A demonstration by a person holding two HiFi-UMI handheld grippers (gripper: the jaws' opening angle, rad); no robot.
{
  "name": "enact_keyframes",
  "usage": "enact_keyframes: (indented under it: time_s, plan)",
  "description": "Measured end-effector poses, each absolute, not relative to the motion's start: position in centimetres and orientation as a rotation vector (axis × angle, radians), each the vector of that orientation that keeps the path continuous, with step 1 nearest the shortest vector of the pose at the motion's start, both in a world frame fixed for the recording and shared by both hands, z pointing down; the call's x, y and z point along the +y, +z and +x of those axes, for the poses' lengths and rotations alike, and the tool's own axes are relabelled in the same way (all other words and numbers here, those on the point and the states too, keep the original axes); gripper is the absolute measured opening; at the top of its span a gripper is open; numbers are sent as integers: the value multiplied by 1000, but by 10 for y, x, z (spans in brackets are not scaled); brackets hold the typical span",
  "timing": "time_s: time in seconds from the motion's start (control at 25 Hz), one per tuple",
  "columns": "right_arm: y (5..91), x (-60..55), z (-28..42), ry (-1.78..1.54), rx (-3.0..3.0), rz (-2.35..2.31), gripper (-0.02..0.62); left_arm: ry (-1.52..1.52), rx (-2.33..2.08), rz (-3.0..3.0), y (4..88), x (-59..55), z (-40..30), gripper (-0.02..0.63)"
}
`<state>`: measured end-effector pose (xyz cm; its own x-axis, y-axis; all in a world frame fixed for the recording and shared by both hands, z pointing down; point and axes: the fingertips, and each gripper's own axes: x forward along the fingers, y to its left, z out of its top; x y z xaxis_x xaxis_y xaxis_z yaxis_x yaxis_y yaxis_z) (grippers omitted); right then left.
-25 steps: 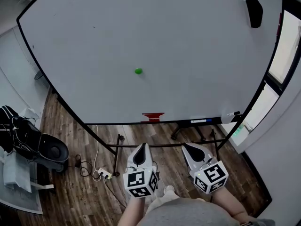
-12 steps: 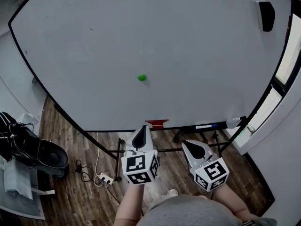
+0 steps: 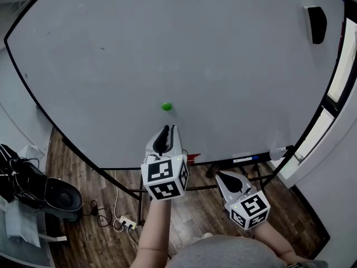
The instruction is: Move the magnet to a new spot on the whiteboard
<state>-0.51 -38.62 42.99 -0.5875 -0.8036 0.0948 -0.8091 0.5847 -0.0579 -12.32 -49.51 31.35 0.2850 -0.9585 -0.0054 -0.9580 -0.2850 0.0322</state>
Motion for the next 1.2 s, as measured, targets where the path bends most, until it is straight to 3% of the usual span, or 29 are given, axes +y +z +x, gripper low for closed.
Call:
enact_keyframes:
  time_s: [0.52, 1.2]
  plan:
    - [435, -398, 0, 148, -2721, 1411, 2, -4, -1989, 2476, 289, -545, -126, 161]
    - [439, -412, -7, 155, -2720, 1408, 2, 31, -2103, 2427, 291, -558, -133, 135]
